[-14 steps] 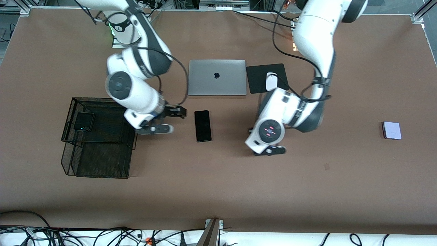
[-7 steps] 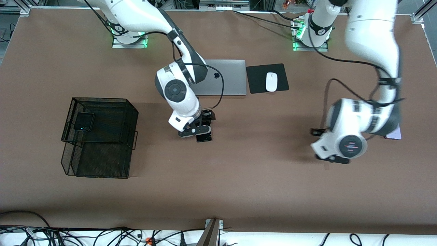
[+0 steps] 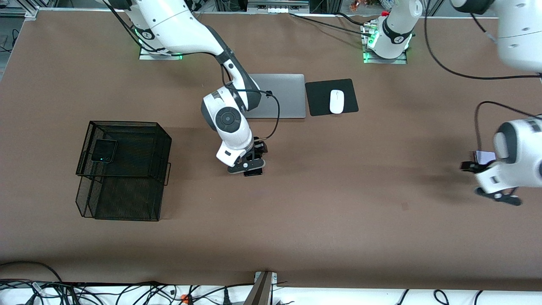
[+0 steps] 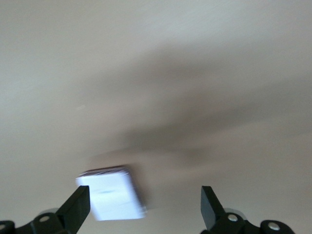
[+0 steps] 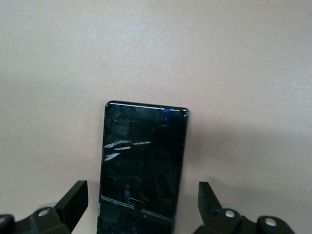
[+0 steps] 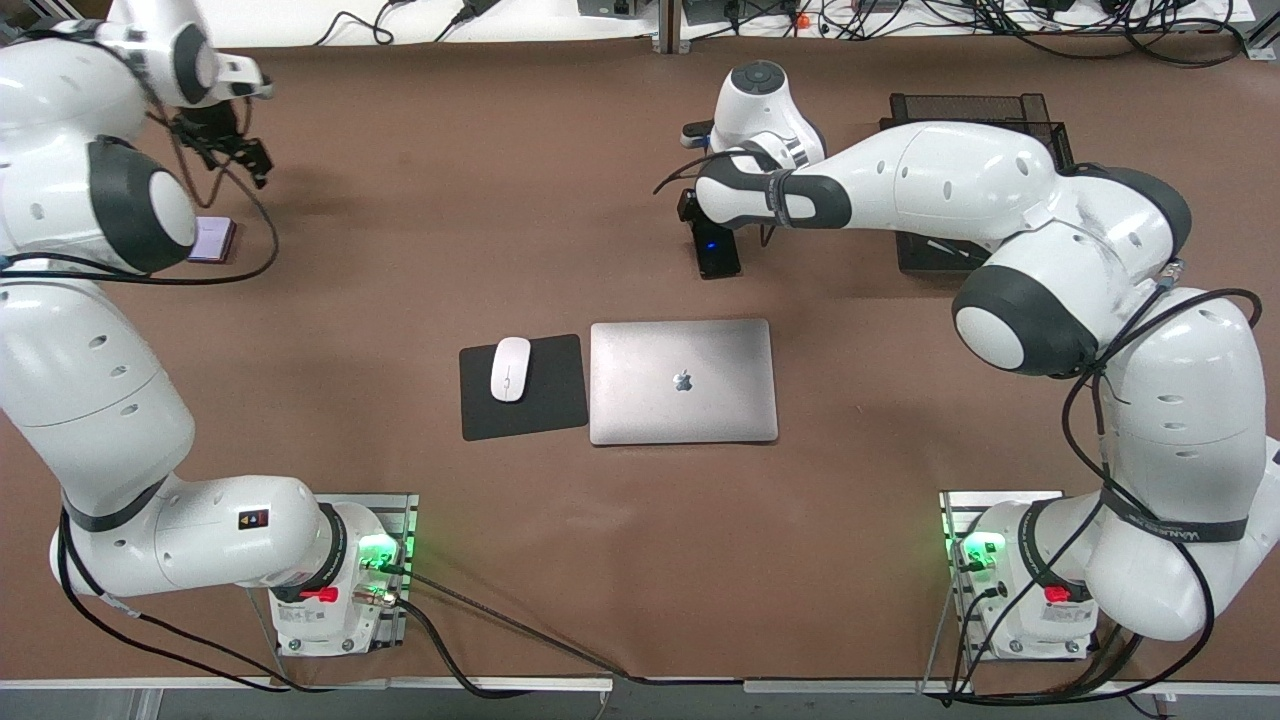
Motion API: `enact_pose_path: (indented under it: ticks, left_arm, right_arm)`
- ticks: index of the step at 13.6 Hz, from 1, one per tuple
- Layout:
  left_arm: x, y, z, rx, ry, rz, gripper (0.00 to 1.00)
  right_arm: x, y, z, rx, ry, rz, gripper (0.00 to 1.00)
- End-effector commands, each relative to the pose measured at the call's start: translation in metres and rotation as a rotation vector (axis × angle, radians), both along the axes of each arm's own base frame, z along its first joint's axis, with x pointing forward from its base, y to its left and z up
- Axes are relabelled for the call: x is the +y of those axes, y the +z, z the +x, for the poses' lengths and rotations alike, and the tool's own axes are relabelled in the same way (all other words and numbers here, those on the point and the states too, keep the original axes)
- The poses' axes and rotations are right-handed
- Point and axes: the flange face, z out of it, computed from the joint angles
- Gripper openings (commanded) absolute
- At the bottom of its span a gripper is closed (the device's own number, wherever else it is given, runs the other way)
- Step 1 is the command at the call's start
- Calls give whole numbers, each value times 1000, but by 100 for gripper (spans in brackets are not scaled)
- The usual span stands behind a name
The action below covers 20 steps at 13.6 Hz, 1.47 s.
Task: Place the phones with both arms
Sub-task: 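Grasp black phone with the right gripper while the left gripper grasps white phone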
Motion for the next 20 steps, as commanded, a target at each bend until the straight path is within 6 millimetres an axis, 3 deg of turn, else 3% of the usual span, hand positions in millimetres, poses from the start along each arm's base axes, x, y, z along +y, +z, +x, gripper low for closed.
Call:
enact_pose_path:
  ticks: [1, 3, 6, 7, 10, 11, 12, 13, 16, 20]
  left_arm:
    - [42, 15, -25, -34, -29, -52, 100]
    - [69, 15, -38, -106, 110, -161, 100]
    - [97, 2, -53, -161, 173, -156, 100]
    - [100, -5, -56, -171, 184, -152, 100]
    - [99, -31, -68, -226, 292, -178, 100]
    - [99, -39, -74, -236, 302, -174, 100]
    - [101, -43, -78, -242, 308, -171, 100]
    - [101, -47, -81, -246, 311, -167, 100]
    - [108, -60, -91, -267, 359, -151, 100]
    - [107, -68, -93, -265, 377, -161, 100]
  right_arm:
    - [9, -10, -3, -16, 19, -8, 100]
    - [9, -16, -5, -11, 27, -14, 100]
    - [12, -21, -8, -16, 39, -15, 100]
    - [12, -23, -8, -18, 40, -15, 88]
    - [10, -25, -9, -12, 41, -19, 18]
    - [10, -22, -8, -16, 42, -17, 1]
    - [5, -15, -3, -20, 38, -19, 0]
    - [-1, 3, 4, -29, 28, -17, 0]
    - [-49, 94, 39, -45, -42, -50, 0]
    - [-146, 170, 68, -4, -18, -131, 0]
